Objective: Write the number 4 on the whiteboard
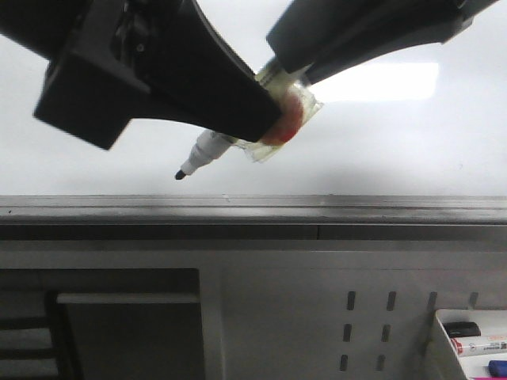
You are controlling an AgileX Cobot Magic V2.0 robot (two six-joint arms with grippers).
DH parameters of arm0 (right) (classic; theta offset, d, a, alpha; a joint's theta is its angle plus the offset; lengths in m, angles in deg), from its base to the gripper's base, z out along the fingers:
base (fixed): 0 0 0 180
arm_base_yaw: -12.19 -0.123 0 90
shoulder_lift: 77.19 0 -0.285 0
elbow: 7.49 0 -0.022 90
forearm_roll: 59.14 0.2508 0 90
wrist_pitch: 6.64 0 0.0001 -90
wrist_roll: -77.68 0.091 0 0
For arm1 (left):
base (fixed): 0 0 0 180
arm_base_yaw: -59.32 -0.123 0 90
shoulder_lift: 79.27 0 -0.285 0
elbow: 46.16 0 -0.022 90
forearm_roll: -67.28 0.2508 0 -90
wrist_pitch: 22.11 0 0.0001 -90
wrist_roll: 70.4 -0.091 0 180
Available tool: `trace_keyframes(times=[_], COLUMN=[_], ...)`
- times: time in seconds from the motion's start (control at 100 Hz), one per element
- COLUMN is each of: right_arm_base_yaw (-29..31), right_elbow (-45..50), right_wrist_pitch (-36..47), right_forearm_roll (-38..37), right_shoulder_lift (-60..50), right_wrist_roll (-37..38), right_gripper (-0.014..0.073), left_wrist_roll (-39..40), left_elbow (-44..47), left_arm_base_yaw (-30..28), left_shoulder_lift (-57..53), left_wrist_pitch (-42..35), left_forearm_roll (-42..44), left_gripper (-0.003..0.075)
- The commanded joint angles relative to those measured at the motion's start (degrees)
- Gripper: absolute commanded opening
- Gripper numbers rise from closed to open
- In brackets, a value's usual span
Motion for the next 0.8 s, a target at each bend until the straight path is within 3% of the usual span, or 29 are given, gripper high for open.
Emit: trace_keyframes(times=[0.0, 0.15, 0.22, 0.34, 0.42, 0.54, 0.79], right_arm_base_yaw=[-0.14, -0.14, -0.14, -0.14, -0.14, -0.14, -0.14], right_elbow=[-1.92, -1.92, -1.92, -1.92, -1.92, -1.68, 4.67], right_wrist_pitch=[-3.10, -3.10, -3.10, -2.81, -2.56, -1.20, 12.53], right_forearm_roll=[5.19, 5.19, 5.19, 5.06, 5.06, 5.06, 5.06], right_shoulder_lift=[-1.14, -1.14, -1.14, -1.14, -1.25, -1.79, -9.10], right_wrist_roll=[-1.10, -1.10, -1.10, -1.31, -1.54, -2.25, -3.48], right_gripper=[-0.0057, -0.0064, -0.0064, -0.0064, -0.0060, -0.0043, -0.0043], left_wrist_roll=[0.36, 0.36, 0.36, 0.36, 0.36, 0.36, 3.98], left_elbow=[-2.07, -2.07, -2.07, -2.07, -2.07, -2.07, -1.95], left_arm_base_yaw=[0.48, 0.48, 0.48, -0.21, -1.38, -3.50, -13.00], left_shoulder_lift=[-1.11, -1.11, -1.11, -1.11, -1.38, -3.02, -9.38], left_wrist_pitch=[-3.06, -3.06, -2.96, -2.96, -2.96, -2.96, -1.01], left_forearm_roll=[-1.77, -1.89, -1.89, -3.23, -5.28, -6.70, -6.93], left_gripper=[-0.0020, -0.0016, 0.0026, 0.0191, 0.0370, 0.0542, 0.0511])
